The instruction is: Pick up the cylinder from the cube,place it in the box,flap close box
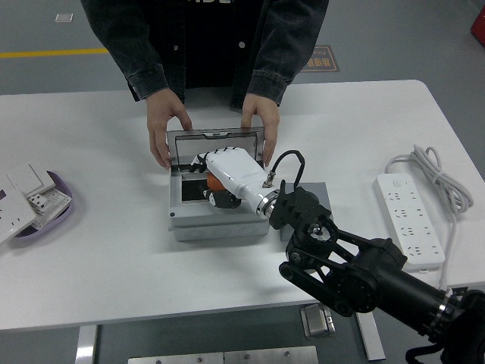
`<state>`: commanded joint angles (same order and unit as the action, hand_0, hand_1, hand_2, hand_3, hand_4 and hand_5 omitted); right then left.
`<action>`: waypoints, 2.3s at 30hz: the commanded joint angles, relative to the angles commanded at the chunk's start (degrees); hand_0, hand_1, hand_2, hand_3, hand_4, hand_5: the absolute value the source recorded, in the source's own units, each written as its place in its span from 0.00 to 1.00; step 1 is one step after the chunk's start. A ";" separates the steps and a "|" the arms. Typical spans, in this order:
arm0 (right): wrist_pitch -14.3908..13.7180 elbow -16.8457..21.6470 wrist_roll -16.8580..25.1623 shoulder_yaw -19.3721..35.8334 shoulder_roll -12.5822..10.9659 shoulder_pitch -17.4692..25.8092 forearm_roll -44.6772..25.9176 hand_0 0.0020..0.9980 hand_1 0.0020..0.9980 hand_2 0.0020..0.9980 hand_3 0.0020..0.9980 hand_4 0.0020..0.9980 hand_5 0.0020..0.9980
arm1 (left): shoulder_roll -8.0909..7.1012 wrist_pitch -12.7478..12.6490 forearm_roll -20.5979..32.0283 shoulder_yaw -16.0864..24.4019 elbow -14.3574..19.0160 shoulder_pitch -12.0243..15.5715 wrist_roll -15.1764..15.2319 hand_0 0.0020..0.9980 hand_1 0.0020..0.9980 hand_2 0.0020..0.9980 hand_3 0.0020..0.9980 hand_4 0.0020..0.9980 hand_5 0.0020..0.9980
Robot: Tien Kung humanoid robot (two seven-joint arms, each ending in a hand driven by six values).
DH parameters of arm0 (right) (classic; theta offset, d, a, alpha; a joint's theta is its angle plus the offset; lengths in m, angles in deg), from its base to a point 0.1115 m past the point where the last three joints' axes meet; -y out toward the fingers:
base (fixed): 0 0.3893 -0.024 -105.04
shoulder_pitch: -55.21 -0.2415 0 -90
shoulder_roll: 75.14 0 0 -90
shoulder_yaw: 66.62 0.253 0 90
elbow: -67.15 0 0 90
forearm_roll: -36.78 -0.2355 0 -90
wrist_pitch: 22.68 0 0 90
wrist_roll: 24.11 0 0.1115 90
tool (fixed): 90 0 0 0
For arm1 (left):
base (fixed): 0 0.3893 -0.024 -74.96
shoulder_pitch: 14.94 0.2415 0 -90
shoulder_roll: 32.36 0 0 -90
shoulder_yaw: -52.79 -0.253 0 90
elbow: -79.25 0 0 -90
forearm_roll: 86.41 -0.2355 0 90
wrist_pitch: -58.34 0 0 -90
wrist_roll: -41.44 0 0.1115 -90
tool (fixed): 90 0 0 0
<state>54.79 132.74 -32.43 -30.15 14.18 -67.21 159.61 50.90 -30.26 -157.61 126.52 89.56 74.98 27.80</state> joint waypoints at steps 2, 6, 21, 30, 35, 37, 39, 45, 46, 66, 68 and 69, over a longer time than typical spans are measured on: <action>-0.33 -0.03 0.34 0.09 -0.08 0.21 -1.56 0.70 0.64 0.62 0.66 0.57 0.06 | -0.04 0.02 -0.05 0.00 0.00 -0.02 0.02 0.60 0.59 0.56 0.60 0.67 0.28; -2.00 0.42 2.98 0.24 -0.39 1.24 -7.42 0.70 0.64 0.62 0.66 0.59 0.07 | -0.04 0.07 0.01 -0.14 0.00 -0.02 0.15 0.60 0.59 0.56 0.60 0.67 0.28; -5.45 11.36 11.37 3.78 -6.10 -1.70 -36.96 0.66 0.62 0.62 0.67 0.59 0.08 | -0.14 0.11 -0.17 -0.29 0.00 -0.01 0.15 0.60 0.59 0.56 0.61 0.67 0.28; -5.12 3.87 11.22 2.38 -6.64 -7.86 -43.53 0.62 0.61 0.62 0.67 0.59 0.10 | -0.11 0.12 -0.33 -0.30 0.00 -0.02 0.05 0.60 0.59 0.56 0.60 0.67 0.28; -4.83 0.38 10.97 -1.02 -7.30 -8.71 -44.99 0.61 0.61 0.62 0.67 0.60 0.12 | -0.10 0.09 -0.17 -0.42 0.00 -0.14 0.08 0.60 0.59 0.56 0.60 0.67 0.28; -4.66 0.26 10.67 -2.49 -7.92 -8.48 -44.82 0.61 0.61 0.62 0.67 0.60 0.12 | -0.08 0.07 -0.18 -0.39 0.00 -0.14 0.08 0.60 0.59 0.56 0.60 0.67 0.28; -4.50 0.69 10.25 -3.49 -8.60 -8.13 -44.07 0.61 0.61 0.62 0.67 0.60 0.12 | -0.04 0.06 -0.13 -0.45 0.00 -0.13 0.09 0.60 0.59 0.56 0.60 0.67 0.28; -4.37 5.90 6.77 -4.11 -12.32 -6.64 -38.28 0.61 0.61 0.62 0.67 0.60 0.12 | 0.04 -0.03 0.54 -0.89 0.00 0.07 0.31 0.60 0.59 0.56 0.60 0.67 0.28; -4.30 7.14 5.84 -4.19 -13.13 -6.40 -36.99 0.61 0.61 0.62 0.67 0.60 0.12 | 0.00 -0.05 0.71 -1.03 0.00 0.13 0.38 0.60 0.59 0.56 0.60 0.67 0.28; 0.10 13.56 4.14 -8.62 -16.27 -1.64 -39.34 0.60 0.59 0.62 0.67 0.56 0.22 | -0.20 -0.10 2.91 -2.90 0.00 0.37 1.99 0.60 0.59 0.56 0.60 0.67 0.28; -0.34 13.39 5.02 -8.01 -16.44 -1.35 -41.45 0.60 0.59 0.62 0.67 0.56 0.22 | -0.19 -0.12 2.93 -2.88 0.00 0.36 2.03 0.60 0.59 0.56 0.60 0.67 0.28; -0.59 13.41 5.44 -7.51 -16.59 -1.21 -42.47 0.60 0.59 0.62 0.67 0.56 0.22 | -0.19 -0.12 2.94 -2.86 0.00 0.36 2.06 0.60 0.59 0.56 0.60 0.67 0.28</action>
<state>54.19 146.15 -26.99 -37.66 -2.41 -68.42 117.14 50.71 -30.38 -154.67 123.66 89.56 75.34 29.86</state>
